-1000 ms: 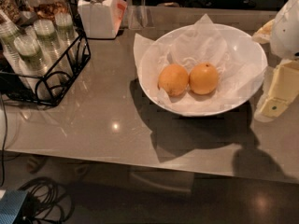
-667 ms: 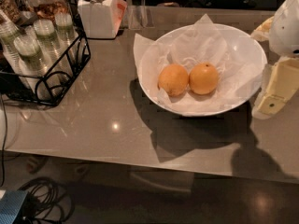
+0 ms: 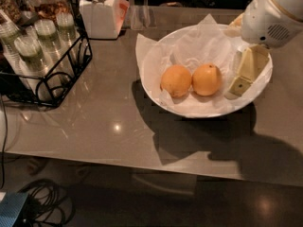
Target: Pick orange from white bowl
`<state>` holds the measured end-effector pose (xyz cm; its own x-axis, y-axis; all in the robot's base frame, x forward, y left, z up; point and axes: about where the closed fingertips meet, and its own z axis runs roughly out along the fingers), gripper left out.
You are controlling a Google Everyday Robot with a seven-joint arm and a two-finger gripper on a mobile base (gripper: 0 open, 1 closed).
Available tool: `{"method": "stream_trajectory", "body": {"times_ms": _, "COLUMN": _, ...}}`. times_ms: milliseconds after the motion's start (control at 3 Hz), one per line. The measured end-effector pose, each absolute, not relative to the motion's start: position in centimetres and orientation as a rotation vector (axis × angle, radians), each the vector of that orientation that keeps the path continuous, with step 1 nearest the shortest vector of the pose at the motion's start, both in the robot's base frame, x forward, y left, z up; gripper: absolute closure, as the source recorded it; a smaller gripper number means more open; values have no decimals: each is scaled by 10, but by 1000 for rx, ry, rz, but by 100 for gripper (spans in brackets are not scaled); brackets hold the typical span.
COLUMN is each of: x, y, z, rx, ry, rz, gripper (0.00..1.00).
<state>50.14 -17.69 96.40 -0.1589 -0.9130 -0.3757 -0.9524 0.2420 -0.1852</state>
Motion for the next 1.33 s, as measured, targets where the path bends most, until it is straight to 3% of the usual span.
{"method": "stream_trajectory", "body": {"times_ms": 1000, "x": 519, "y": -173, "z": 943, "rx": -1662, "ry": 2117, "rz": 219, "gripper": 0}}
{"method": "stream_trajectory", "body": {"times_ms": 1333, "x": 520, "y": -173, "z": 942, "rx": -1662, "ry": 2117, "rz": 222, "gripper": 10}}
